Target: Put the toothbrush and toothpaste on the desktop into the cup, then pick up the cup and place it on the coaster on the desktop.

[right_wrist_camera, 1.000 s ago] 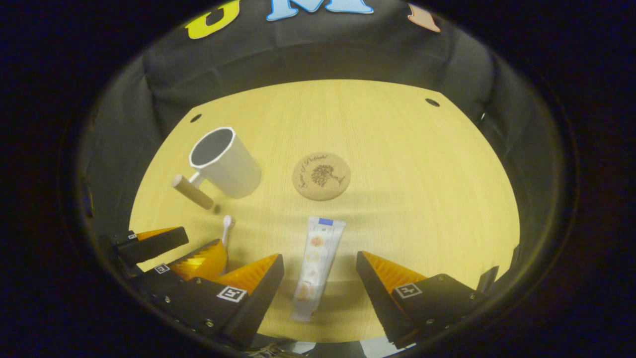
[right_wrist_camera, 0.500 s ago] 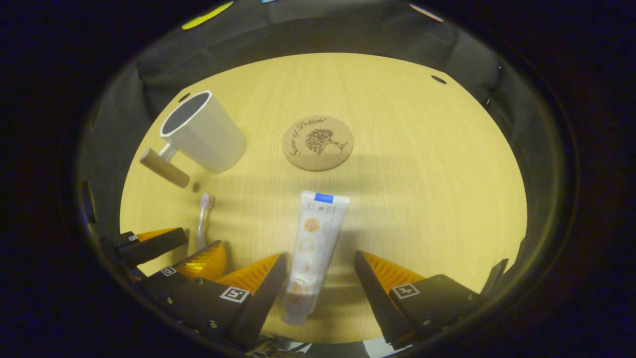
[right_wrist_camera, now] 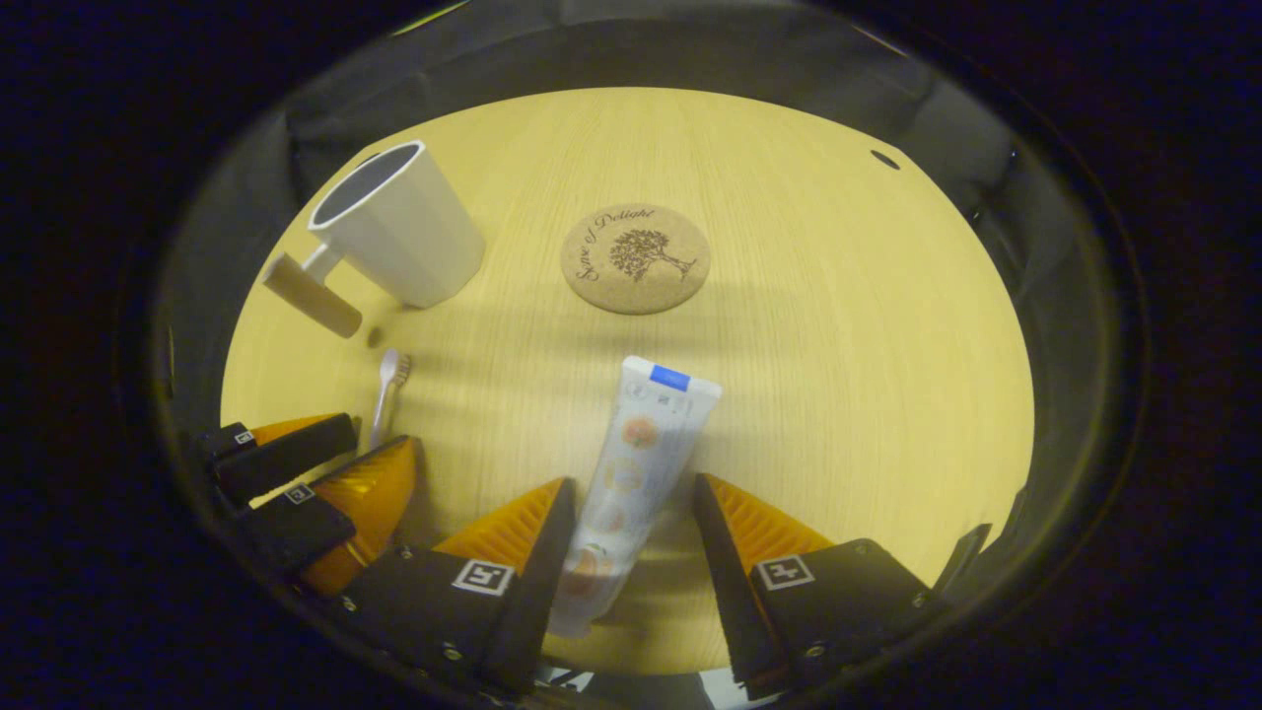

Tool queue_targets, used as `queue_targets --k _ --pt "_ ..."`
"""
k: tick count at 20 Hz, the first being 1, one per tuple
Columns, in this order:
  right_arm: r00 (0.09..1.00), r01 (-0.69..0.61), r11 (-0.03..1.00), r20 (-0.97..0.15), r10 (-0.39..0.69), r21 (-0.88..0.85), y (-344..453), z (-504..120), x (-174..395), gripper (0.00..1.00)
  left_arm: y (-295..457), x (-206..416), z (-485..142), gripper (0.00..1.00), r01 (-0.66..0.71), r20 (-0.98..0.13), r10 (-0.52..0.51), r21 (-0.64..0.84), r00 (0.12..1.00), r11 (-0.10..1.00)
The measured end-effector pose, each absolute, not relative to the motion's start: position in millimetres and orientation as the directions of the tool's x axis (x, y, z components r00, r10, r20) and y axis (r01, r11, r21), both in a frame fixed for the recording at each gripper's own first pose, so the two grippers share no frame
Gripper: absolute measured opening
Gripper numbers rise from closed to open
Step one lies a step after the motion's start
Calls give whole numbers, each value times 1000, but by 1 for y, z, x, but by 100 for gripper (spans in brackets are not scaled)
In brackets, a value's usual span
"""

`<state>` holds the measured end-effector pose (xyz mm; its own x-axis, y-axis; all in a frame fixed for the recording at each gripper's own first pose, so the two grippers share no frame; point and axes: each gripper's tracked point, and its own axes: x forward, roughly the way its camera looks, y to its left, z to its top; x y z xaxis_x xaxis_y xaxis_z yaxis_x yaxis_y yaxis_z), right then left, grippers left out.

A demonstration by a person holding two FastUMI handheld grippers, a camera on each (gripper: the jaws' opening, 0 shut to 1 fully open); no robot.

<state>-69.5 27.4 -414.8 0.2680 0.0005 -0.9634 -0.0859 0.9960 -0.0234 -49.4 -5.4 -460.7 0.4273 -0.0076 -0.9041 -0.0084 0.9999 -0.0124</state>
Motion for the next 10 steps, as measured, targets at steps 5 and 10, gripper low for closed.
queue_targets --k 5,10 --pt "228 -90 996 -973 23 2 27 -414 -70 34 2 -45 -460 14 -59 -902 9 -18 432 998" --pt "204 -3 991 -970 133 136 36 -409 -72 9 2 -39 -459 7 -74 -902 9 -25 432 997"
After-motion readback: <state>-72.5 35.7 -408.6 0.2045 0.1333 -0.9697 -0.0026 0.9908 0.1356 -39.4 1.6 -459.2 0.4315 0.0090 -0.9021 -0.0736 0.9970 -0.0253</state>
